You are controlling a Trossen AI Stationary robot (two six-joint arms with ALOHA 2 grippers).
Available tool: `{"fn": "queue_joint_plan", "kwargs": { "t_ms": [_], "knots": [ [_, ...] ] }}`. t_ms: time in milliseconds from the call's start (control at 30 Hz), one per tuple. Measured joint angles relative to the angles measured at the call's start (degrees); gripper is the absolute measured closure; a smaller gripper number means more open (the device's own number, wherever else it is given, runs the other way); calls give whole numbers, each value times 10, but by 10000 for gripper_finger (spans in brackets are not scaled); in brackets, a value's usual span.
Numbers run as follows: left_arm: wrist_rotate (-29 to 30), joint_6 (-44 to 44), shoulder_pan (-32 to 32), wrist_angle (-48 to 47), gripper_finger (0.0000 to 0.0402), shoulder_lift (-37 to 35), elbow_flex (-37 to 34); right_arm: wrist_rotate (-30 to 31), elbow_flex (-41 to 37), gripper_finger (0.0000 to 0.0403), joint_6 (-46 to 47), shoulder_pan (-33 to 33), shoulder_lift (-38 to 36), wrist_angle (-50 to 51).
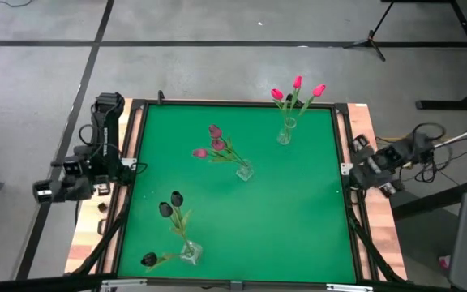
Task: Sort flowers into vase by color
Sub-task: Return to Home Position
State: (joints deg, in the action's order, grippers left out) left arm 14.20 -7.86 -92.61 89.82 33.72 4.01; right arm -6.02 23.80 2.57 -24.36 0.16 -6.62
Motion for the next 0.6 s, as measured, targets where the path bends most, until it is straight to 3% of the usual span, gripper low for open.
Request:
{"fn": "queue_joint_plan", "kwargs": {
  "t_ms": [167, 233, 333, 433, 600],
  "knots": [
    [-102, -38, -3, 0, 284, 0, 53, 5, 124, 214, -10, 0, 0, 88],
    [-118, -54, -3, 0, 284, 1, 73, -1, 169, 214, -19, 0, 0, 137],
    [-123, -59, -3, 0, 284, 1, 91, 0, 223, 214, -30, 0, 0, 209],
    [-122, -77, -4, 0, 284, 1, 121, 42, 249, 214, -30, -1, 0, 236],
    [-45, -67, -4, 0, 284, 0, 119, 66, 250, 214, -30, 0, 1, 267]
  ]
}}
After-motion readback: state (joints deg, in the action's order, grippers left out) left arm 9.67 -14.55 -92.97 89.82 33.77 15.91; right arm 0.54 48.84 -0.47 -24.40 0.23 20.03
